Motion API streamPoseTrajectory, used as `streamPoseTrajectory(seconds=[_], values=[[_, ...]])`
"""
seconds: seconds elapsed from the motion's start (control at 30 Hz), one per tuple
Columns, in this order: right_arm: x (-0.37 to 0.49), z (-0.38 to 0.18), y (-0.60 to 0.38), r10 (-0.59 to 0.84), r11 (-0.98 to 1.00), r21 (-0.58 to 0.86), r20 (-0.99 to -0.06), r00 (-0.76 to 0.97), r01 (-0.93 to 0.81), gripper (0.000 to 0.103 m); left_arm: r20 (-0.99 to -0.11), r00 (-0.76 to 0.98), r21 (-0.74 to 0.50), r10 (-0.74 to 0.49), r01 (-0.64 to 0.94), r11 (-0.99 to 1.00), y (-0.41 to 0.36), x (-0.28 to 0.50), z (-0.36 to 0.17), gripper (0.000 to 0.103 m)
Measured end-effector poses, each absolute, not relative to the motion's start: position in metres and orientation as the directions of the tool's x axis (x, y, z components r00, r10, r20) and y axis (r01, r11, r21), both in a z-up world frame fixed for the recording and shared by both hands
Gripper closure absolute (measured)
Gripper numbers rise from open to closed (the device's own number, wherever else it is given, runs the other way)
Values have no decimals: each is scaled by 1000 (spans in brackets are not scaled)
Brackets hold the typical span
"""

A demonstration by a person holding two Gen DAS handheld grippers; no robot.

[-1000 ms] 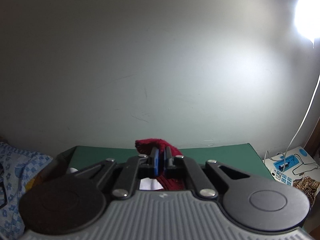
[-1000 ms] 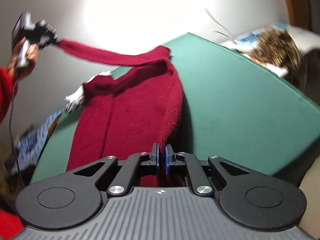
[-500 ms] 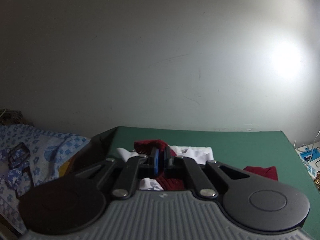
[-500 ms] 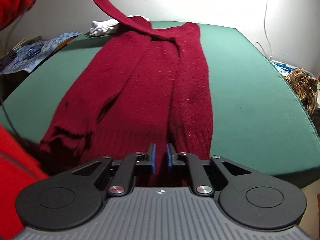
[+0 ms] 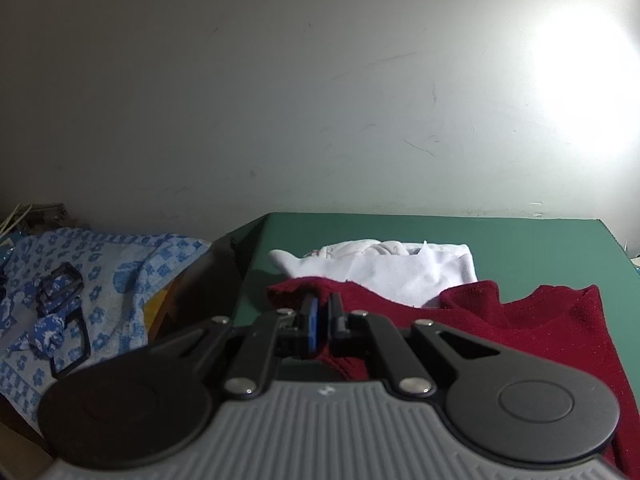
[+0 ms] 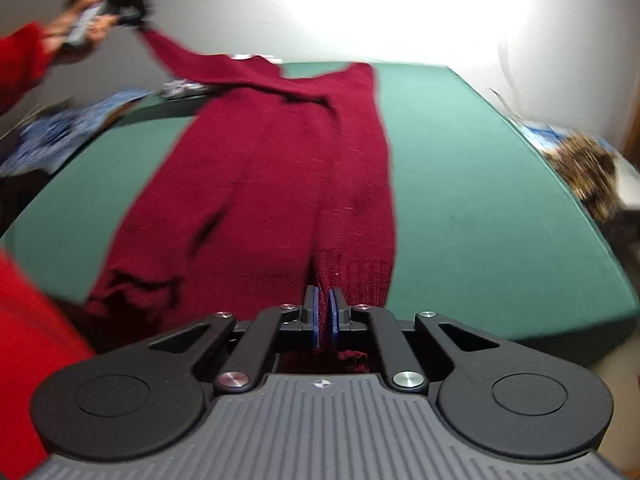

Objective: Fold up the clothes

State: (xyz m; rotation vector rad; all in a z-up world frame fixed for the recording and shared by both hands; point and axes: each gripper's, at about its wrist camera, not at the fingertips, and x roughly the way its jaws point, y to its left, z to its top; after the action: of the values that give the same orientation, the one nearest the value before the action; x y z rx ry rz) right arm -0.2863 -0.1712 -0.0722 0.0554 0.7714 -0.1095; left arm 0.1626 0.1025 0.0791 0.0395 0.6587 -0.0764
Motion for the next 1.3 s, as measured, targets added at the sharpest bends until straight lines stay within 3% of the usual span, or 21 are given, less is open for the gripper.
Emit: streamPoseTrajectory(seconds=[0.07,0.17,0.27,0.43,0.5,0.53,0.7,0.77,0.83,0.87,0.93,1.03,1.13,1.3], values=[[-285,-72,-171,-58,996,1,-722,689,86,94,-617,785,19,-48,76,997,104,163,77,103],[-283,-61,-186,-1,984,131,-674,739,121,92,-623,781,21,-49,79,997,108,162,73,103],[-269,-53,-199,-57,948,220,-590,805,229,77,-628,776,17,-52,81,997,111,161,68,103],[-228,-75,-203,-139,945,145,-633,762,292,78,-622,782,10,-50,71,997,116,158,65,103],[-227,-81,-201,-124,959,115,-646,753,257,83,-619,784,7,-49,68,998,118,157,64,103],[-228,-82,-199,-136,966,81,-650,747,246,96,-618,785,5,-48,66,998,119,156,64,103],[-237,-69,-196,-115,970,92,-642,758,225,97,-611,790,-2,-46,56,998,125,153,61,103],[-233,-70,-191,-87,980,76,-665,742,183,93,-618,785,-16,-51,52,999,129,154,58,103],[-228,-71,-186,-59,988,62,-687,724,139,82,-626,778,-31,-57,48,998,134,155,54,103],[-227,-70,-186,-52,988,71,-685,726,138,82,-629,775,-39,-60,46,998,137,156,53,103],[-228,-64,-191,-51,977,125,-653,756,174,79,-637,768,-54,-67,42,998,142,157,49,103],[-229,-55,-199,-56,952,208,-601,797,224,62,-643,759,-89,-105,62,994,141,157,42,103],[-225,-49,-207,-100,931,230,-584,806,282,62,-622,761,-128,-186,136,982,124,152,46,103],[-212,-48,-220,-192,894,221,-597,779,389,62,-523,764,-76,-376,398,914,55,119,65,103]])
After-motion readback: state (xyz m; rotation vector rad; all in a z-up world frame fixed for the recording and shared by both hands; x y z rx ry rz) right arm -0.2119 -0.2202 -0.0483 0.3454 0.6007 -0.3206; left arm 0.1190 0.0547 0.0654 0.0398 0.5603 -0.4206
